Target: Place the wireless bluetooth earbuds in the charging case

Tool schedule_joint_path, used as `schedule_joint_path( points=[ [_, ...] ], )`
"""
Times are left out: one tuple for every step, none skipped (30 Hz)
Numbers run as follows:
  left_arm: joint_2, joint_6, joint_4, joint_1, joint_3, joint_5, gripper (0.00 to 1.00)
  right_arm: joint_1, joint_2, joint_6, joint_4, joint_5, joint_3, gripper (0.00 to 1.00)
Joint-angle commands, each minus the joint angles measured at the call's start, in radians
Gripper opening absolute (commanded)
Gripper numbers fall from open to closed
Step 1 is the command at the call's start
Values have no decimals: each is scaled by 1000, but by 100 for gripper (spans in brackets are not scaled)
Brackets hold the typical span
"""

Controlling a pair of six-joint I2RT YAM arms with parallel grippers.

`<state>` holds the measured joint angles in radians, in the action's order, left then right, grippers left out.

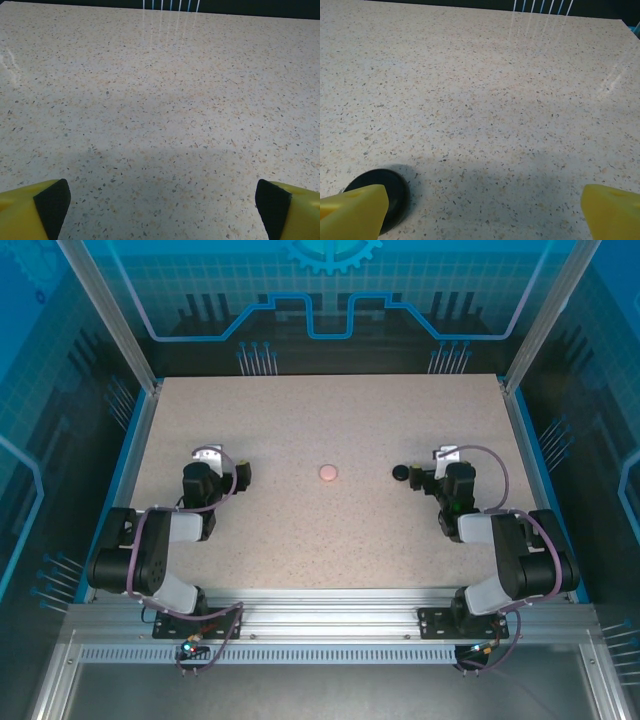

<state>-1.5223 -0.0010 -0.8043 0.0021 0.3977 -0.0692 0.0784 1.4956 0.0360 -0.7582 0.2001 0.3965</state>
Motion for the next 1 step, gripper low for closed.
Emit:
schedule_joint_path(
  points=[
    [4, -8, 7, 3, 12, 22, 99, -5, 6, -5, -31, -11, 15, 100]
  ],
)
